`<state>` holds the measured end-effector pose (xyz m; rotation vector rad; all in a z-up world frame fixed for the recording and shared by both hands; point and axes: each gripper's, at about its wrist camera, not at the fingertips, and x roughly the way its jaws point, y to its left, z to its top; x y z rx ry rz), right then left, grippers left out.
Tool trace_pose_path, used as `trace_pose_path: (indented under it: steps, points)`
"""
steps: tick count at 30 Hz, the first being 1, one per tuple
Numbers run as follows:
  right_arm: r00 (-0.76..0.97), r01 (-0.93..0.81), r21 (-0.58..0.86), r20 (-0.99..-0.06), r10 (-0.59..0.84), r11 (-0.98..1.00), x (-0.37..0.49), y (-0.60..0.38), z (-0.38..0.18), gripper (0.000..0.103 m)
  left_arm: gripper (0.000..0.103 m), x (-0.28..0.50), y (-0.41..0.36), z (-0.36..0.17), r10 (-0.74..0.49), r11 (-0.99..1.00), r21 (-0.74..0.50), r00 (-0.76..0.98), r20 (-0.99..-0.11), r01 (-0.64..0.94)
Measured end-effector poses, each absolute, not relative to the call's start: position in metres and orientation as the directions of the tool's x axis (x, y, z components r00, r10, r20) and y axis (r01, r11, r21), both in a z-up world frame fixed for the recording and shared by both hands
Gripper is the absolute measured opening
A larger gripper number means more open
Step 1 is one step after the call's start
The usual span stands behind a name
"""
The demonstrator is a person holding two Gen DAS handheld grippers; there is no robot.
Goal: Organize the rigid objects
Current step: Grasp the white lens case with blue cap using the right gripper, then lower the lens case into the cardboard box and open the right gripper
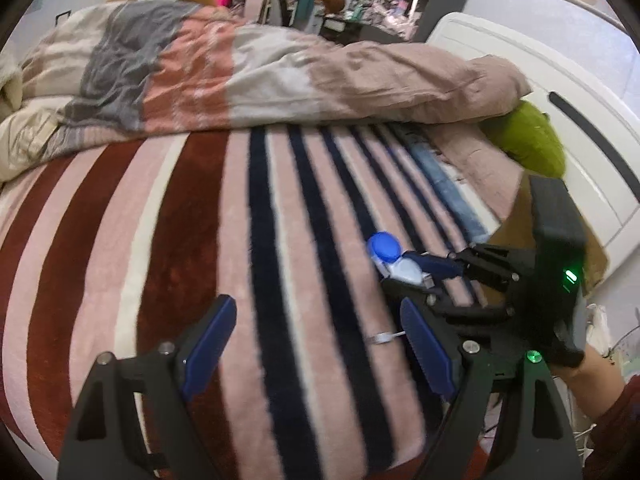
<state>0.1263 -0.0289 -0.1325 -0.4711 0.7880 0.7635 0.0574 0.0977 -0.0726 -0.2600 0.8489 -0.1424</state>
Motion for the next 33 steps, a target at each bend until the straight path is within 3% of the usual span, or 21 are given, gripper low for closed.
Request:
trace_pose_path:
  steps: [5, 13, 16, 23, 33]
  points:
    - [0.441, -0.81, -0.049, -0.707, 0.552, 0.585, 0.087, -0.046, -0.079, 0.027, 0.081, 0.054, 0.064, -0.032, -0.331, 0.931, -0.344, 0.686, -0.648, 0.123]
    - [0.467, -0.807, 0.003, -0.608, 0.642, 0.59, 0.062, -0.107, -0.015, 0.027, 0.03, 0.074, -0.014, 0.013, -0.488, 0.869, -0.394, 0.646, -0.586, 0.298]
    - [0.498, -0.786, 0.009, -0.583, 0.642, 0.618, 0.062, -0.137, -0.003, 0.027, 0.025, 0.083, -0.048, 0.022, -0.502, 0.864, -0.368, 0.633, -0.589, 0.342]
    - [0.554, -0.708, 0.048, -0.58, 0.597, 0.705, 0.078, -0.207, 0.002, 0.027, 0.024, 0.111, -0.12, 0.022, -0.55, 0.833, -0.362, 0.558, -0.622, 0.418]
    - [0.535, -0.638, 0.09, -0.663, 0.524, 0.765, 0.105, -0.255, -0.018, 0.027, 0.024, 0.144, -0.164, -0.006, -0.569, 0.815, -0.383, 0.478, -0.669, 0.435]
